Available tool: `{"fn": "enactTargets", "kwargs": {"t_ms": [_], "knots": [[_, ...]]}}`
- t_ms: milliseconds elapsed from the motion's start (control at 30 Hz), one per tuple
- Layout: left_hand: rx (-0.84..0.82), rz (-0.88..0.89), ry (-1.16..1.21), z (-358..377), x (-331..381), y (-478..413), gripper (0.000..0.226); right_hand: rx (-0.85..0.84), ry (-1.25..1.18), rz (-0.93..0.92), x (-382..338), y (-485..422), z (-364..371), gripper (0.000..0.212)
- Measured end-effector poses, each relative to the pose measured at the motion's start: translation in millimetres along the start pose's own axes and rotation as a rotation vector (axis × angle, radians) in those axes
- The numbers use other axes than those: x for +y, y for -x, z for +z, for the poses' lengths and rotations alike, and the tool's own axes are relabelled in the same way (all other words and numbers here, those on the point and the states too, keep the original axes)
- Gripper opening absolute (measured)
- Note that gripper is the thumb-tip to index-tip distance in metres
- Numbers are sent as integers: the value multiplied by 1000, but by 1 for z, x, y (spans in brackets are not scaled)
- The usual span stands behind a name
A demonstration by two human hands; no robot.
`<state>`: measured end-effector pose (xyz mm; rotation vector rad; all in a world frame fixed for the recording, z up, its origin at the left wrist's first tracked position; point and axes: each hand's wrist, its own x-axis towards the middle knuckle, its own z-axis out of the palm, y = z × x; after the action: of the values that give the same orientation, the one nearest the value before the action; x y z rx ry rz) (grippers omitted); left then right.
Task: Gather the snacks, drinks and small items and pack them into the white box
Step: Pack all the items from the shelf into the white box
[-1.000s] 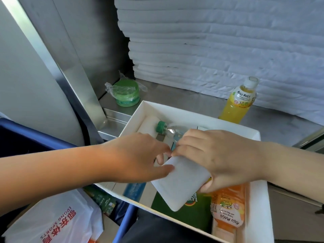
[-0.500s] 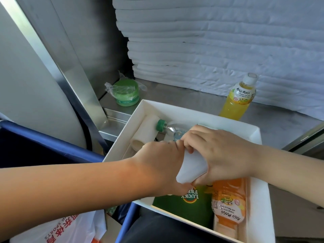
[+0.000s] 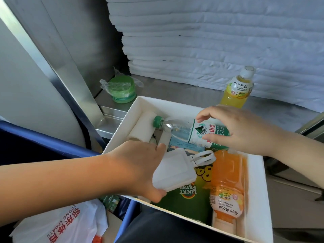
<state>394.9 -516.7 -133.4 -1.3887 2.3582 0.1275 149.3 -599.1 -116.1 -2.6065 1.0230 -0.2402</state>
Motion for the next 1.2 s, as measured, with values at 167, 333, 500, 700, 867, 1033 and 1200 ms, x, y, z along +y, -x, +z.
{"fn": "enactTargets", "kwargs": {"t_ms": [167, 333, 500, 700, 867, 1033, 1200], "knots": [[-14, 28, -56, 1, 1, -4, 71, 46, 7, 28, 6, 2, -1, 42], [-32, 31, -75, 6, 2, -9, 68, 48, 40, -5, 6, 1, 1, 35], [24, 65, -122, 13, 14, -19, 68, -131, 150, -150, 4, 3, 2, 18], [11, 67, 37, 25, 24, -30, 81, -224, 248, -215, 11, 11, 15, 18], [28, 60, 83, 27, 29, -39, 78, -173, 220, -181, 15, 16, 17, 17], [66, 185, 98, 23, 18, -41, 76, -180, 215, -186, 15, 18, 19, 18], [-62, 346, 142, 26, 0, -46, 93, -162, 181, -176, 15, 18, 17, 18]]}}
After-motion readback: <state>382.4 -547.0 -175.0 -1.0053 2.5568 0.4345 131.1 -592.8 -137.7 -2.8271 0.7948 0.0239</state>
